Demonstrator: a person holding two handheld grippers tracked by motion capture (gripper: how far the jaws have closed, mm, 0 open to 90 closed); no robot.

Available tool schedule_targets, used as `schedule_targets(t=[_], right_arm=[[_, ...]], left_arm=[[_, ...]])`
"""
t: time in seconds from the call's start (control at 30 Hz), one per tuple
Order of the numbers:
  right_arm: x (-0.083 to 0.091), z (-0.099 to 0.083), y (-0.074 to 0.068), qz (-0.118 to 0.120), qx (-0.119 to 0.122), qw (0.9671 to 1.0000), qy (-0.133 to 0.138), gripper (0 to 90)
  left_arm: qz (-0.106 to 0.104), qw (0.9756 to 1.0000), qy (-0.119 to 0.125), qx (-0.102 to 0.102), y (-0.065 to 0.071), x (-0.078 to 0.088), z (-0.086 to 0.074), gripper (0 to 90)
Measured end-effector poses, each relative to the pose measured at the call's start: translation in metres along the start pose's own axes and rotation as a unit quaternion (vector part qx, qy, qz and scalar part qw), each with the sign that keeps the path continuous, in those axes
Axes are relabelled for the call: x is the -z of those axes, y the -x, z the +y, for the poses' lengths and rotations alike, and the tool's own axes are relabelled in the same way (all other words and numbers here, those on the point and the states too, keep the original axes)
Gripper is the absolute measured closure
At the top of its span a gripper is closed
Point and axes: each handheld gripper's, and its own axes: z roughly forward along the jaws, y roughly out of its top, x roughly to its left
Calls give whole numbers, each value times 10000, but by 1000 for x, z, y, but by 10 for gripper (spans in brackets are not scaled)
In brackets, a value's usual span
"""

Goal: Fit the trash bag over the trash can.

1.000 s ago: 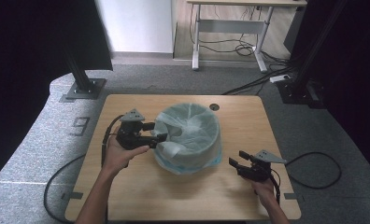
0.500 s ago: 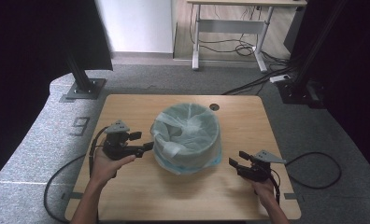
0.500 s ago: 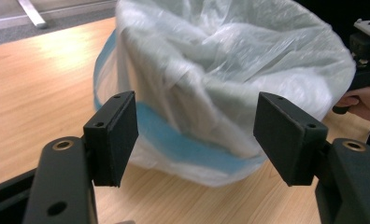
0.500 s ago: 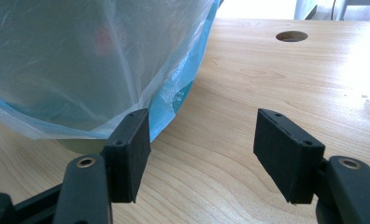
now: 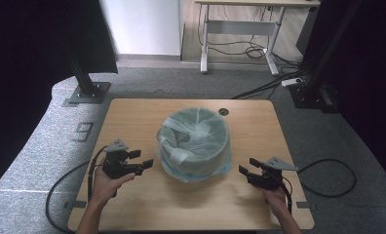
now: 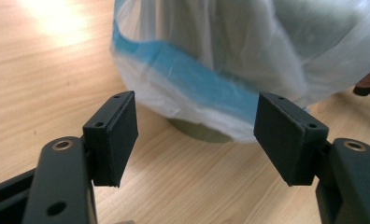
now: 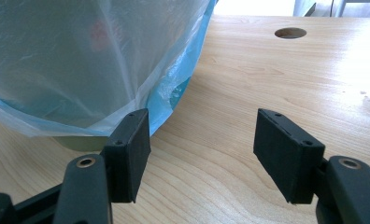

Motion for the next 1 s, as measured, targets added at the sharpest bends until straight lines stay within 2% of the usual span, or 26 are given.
schedule_targets(t=[0.37,1.0], right_arm=[[-1,-1,0,-24,3,10000,-51,354],[-2,-2,0,-29,-10,10000,-77,353]], left_arm=[[-9,9998,-32,176,-8,-7,-14,299],[-9,9995,-80,291,-15,-10,-19,299]])
